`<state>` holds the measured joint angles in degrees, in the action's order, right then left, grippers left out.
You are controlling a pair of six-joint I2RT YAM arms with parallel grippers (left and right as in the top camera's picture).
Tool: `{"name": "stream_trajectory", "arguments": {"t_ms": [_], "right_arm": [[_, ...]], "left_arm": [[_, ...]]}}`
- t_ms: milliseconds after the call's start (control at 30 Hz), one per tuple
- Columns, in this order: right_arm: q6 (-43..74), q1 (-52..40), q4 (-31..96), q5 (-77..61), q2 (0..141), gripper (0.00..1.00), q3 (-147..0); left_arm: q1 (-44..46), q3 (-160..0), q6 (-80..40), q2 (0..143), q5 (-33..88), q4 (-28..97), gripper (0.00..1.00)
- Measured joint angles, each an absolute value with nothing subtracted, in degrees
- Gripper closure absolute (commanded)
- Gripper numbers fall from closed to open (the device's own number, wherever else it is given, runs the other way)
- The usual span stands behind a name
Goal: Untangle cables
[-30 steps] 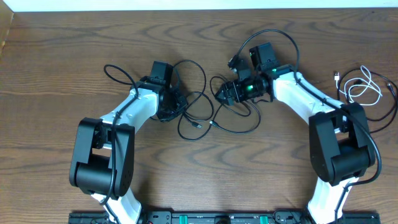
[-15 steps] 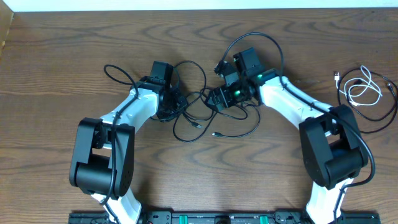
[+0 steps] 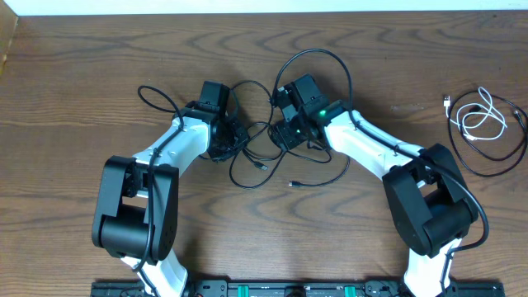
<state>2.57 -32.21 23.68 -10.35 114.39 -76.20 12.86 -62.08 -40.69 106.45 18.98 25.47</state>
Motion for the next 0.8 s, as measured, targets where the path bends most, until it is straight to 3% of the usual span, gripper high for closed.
{"name": "stream_trajectory", "arguments": {"t_ms": [800], "right_arm": [[8.0, -33.9, 17.8, -7.7, 119.2, 0.66, -76.2]], "left_arm": [[12.9, -62.1, -40.7, 106.5, 19.0, 25.5, 0.86]]}}
